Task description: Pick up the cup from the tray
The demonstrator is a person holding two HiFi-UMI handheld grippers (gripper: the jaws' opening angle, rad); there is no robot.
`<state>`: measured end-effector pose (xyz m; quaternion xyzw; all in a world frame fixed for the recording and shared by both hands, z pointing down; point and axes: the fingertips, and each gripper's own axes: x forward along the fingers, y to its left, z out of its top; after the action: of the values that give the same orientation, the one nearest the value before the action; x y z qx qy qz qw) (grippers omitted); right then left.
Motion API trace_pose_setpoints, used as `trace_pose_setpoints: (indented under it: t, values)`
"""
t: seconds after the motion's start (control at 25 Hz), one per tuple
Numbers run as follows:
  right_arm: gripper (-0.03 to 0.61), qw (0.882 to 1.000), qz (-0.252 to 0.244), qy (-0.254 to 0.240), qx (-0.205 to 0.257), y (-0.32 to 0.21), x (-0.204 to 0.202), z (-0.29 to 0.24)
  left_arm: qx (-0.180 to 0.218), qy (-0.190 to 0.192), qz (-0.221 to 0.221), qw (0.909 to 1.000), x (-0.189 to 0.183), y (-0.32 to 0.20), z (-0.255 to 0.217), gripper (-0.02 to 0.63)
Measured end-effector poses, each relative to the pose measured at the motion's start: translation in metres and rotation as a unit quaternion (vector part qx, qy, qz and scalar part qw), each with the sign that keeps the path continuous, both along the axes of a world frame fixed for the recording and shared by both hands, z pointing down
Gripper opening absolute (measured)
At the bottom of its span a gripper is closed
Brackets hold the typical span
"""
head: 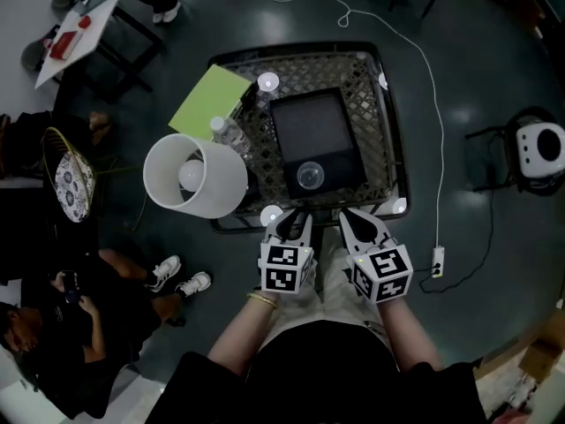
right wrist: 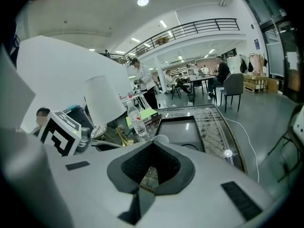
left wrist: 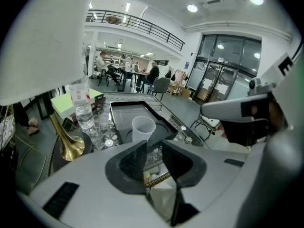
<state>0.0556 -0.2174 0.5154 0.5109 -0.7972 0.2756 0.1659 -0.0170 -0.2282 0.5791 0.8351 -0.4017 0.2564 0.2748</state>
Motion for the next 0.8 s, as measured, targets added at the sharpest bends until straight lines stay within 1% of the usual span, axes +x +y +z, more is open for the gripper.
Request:
trace_pose_setpoints:
  t: [0.08,0.28,0.4,0.52,0.68,0.8]
  values:
    - [0.011,1.0,-0.007,0.0,-0.003,-0.006,0.002,0.004,-0.003,-0.011,0.002,0.9999,0.007,-0.008,0.013,0.133]
    - [0.011,1.0,-0.015,-0.003,-0.011,-0.019,0.009,0.01,-0.008,-0.032,-0.013,0.9994,0.018,-0.028,0.038,0.229]
    - [0.011,1.0,-0.015,-0.007,-0.014,-0.024,0.014,0.015,-0.01,-0.048,-0.019,0.9986,0.022,-0.039,0.055,0.272]
    - [0.011,1.0,-0.013,-0.009,-0.019,-0.027,0.018,0.02,-0.005,-0.063,-0.028,0.9976,0.027,-0.052,0.067,0.296]
    - [0.011,1.0,-0.009,-0.011,-0.026,-0.026,0.023,0.026,-0.015,-0.088,-0.041,0.9952,0.031,-0.063,0.08,0.315]
    - [0.011,0.999,-0.007,-0.012,-0.03,-0.027,0.025,0.028,-0.017,-0.108,-0.043,0.9931,0.034,-0.072,0.088,0.321]
